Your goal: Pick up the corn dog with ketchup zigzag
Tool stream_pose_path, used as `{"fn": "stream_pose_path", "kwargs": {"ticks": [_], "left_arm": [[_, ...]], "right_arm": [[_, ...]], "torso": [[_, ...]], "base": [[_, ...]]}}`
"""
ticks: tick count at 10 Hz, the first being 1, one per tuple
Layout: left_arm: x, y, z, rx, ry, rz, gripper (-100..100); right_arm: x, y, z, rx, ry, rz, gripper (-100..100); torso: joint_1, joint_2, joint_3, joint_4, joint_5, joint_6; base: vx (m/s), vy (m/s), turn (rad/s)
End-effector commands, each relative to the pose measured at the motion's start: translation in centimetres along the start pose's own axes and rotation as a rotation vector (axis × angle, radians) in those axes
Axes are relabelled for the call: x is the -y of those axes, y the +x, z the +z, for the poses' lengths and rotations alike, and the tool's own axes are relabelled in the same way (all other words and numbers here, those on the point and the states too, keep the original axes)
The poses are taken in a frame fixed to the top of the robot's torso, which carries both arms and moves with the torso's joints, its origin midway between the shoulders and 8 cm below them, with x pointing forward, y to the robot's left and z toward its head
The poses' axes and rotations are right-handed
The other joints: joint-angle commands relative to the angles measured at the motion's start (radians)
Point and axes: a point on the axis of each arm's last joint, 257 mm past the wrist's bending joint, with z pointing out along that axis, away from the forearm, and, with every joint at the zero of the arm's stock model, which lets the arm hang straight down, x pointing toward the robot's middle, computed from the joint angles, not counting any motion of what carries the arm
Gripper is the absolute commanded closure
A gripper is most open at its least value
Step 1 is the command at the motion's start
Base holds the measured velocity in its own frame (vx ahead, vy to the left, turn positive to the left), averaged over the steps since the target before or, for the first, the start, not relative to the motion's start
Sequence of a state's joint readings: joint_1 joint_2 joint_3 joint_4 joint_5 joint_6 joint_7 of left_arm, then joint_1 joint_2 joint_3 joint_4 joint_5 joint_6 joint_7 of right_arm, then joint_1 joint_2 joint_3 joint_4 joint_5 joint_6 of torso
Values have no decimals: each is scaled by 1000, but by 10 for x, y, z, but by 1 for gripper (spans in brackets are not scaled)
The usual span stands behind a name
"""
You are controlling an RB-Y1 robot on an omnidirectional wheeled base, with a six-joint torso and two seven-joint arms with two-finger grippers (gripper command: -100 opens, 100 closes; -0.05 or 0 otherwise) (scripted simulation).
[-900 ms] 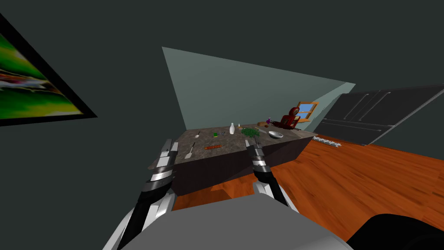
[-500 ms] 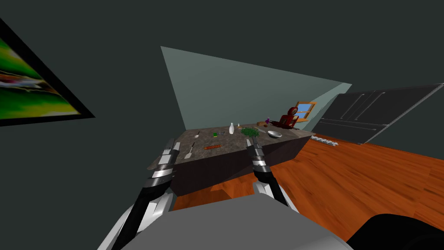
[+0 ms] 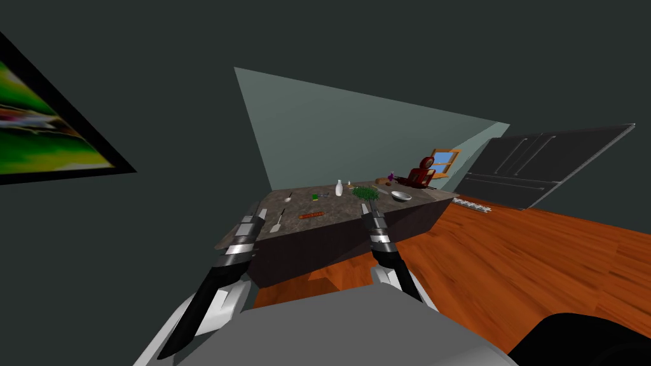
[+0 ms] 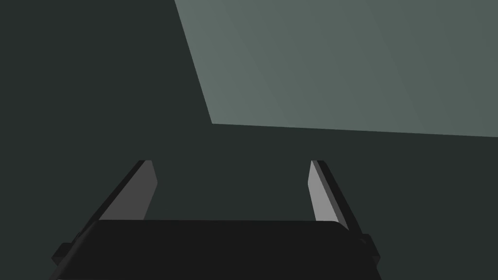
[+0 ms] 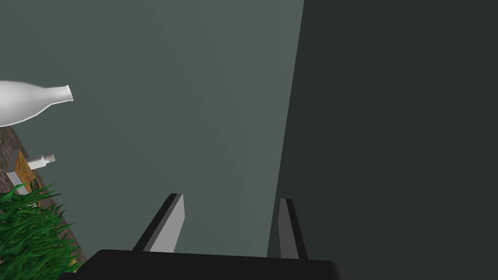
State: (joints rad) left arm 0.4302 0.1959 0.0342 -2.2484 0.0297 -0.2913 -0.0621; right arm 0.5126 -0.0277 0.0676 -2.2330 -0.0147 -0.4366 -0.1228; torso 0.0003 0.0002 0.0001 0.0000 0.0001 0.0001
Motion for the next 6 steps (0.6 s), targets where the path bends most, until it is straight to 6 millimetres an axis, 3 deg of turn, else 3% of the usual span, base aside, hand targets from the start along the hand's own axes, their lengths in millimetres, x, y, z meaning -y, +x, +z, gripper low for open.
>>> {"fn": "stream_pose_path", "kwargs": {"ticks": [1, 6], "left_arm": [[-7, 2, 1, -9, -30, -14, -100], [-35, 8, 9, -62, -142, -95, -100]], "right_arm": [[0, 0, 0, 0, 0, 0, 0], [0, 0, 0, 0, 0, 0, 0]], "torso": [[0, 0, 0, 0, 0, 0], [0, 0, 0, 0, 0, 0]], "base": [[-3, 1, -12], [-1, -2, -23]]}}
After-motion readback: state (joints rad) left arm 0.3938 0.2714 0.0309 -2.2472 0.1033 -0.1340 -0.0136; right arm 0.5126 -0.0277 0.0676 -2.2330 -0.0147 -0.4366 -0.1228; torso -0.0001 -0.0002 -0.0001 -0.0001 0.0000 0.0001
